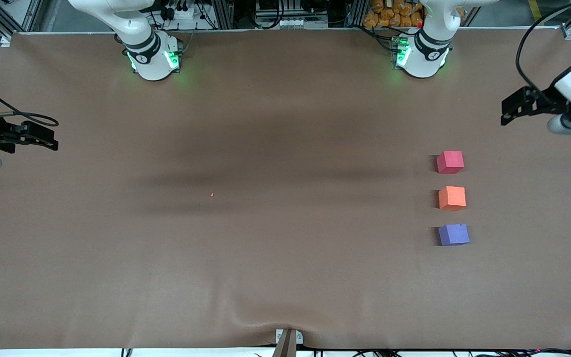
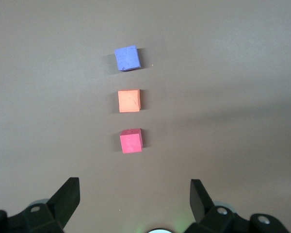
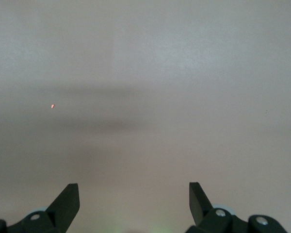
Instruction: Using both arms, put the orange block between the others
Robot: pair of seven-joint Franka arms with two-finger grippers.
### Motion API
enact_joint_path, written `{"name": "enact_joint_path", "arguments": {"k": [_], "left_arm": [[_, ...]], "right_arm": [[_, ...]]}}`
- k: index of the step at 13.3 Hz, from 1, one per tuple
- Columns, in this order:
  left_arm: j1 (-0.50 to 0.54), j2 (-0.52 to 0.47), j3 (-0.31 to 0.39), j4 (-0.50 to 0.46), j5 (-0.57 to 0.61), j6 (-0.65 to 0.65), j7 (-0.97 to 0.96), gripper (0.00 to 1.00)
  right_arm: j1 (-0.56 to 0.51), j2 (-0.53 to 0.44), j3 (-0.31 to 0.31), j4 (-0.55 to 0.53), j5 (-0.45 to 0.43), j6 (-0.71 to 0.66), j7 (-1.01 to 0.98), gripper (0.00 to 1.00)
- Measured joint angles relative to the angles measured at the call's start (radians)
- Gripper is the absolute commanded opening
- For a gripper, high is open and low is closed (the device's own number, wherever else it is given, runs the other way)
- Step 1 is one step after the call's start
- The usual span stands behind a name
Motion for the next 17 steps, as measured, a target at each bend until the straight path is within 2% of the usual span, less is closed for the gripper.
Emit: {"name": "enact_joint_path", "arguments": {"k": [11,17], "left_arm": [[-0.013,0.005,0.000,0.014,-0.017,-0.021,-0.045,1.00],[-0.015,0.005,-0.011,0.013,-0.017,-0.022,-0.046,1.00]], "right_arm": [[-0.004,0.007,-0.005,0.020,-0.003,0.003,-0.001,1.00],[-0.003,0.006,-0.003,0.066,0.001,-0.043,-0.001,1.00]]}}
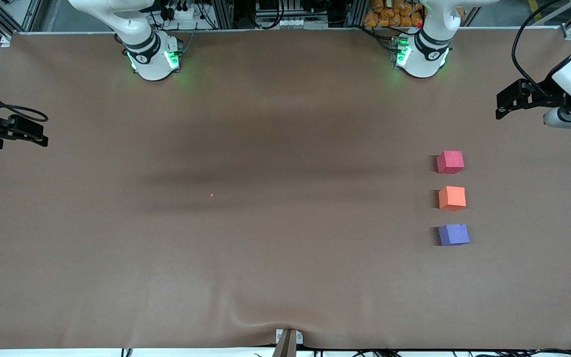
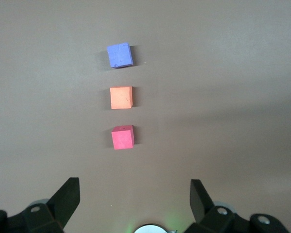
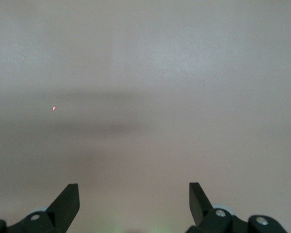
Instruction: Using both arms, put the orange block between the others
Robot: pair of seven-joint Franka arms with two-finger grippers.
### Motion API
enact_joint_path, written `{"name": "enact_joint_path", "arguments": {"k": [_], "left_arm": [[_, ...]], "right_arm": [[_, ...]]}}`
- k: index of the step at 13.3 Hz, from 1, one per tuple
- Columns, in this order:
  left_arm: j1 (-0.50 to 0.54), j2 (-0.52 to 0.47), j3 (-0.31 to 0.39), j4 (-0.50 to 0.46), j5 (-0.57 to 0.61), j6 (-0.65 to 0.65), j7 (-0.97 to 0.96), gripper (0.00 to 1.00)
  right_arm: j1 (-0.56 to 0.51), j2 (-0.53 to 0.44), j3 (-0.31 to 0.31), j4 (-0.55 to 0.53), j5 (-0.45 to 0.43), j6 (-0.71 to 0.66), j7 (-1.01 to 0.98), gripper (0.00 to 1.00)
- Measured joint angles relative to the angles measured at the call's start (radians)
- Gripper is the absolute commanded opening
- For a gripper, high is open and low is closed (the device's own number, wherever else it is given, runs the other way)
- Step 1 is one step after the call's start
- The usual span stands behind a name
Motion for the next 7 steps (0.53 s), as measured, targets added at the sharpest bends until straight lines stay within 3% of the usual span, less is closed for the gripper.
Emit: {"name": "enact_joint_path", "arguments": {"k": [7], "left_arm": [[0.003,0.011,0.000,-0.001,0.000,-0.003,0.000,1.00]], "right_arm": [[-0.001,-0.007,-0.001,0.000,0.002,-0.021,0.000,1.00]]}}
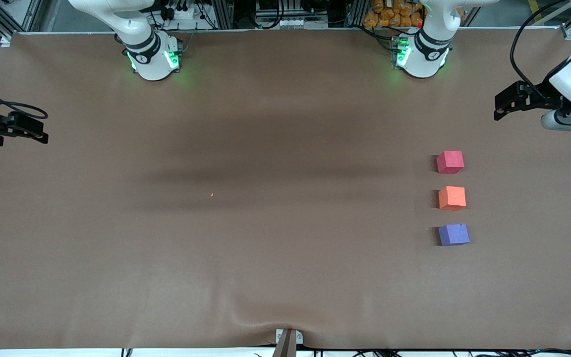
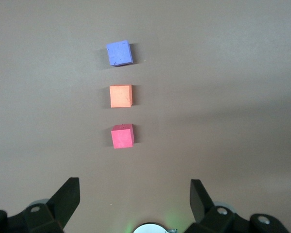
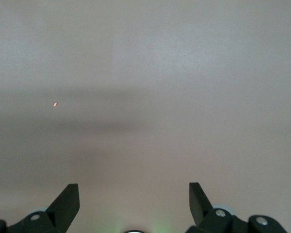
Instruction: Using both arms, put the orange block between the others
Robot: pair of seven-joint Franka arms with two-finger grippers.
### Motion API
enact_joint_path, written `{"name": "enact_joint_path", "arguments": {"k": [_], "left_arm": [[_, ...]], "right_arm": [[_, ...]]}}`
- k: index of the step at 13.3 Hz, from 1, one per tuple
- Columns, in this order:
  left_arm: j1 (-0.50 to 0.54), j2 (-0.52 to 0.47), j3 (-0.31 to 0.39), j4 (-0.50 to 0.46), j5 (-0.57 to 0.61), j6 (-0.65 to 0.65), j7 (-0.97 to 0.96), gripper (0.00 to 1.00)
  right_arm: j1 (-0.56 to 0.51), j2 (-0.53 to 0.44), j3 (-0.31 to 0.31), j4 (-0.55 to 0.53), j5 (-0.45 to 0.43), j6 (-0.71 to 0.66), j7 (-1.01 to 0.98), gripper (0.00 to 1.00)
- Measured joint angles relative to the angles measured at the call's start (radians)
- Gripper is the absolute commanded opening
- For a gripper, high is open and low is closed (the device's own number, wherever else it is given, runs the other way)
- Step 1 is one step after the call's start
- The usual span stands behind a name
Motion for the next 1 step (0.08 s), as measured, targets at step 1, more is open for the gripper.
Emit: {"name": "enact_joint_path", "arguments": {"k": [1], "left_arm": [[0.000,0.004,0.000,0.000,0.000,0.000,0.000,1.00]], "right_arm": [[-0.003,0.000,-0.002,0.000,0.000,-0.001,0.000,1.00]]}}
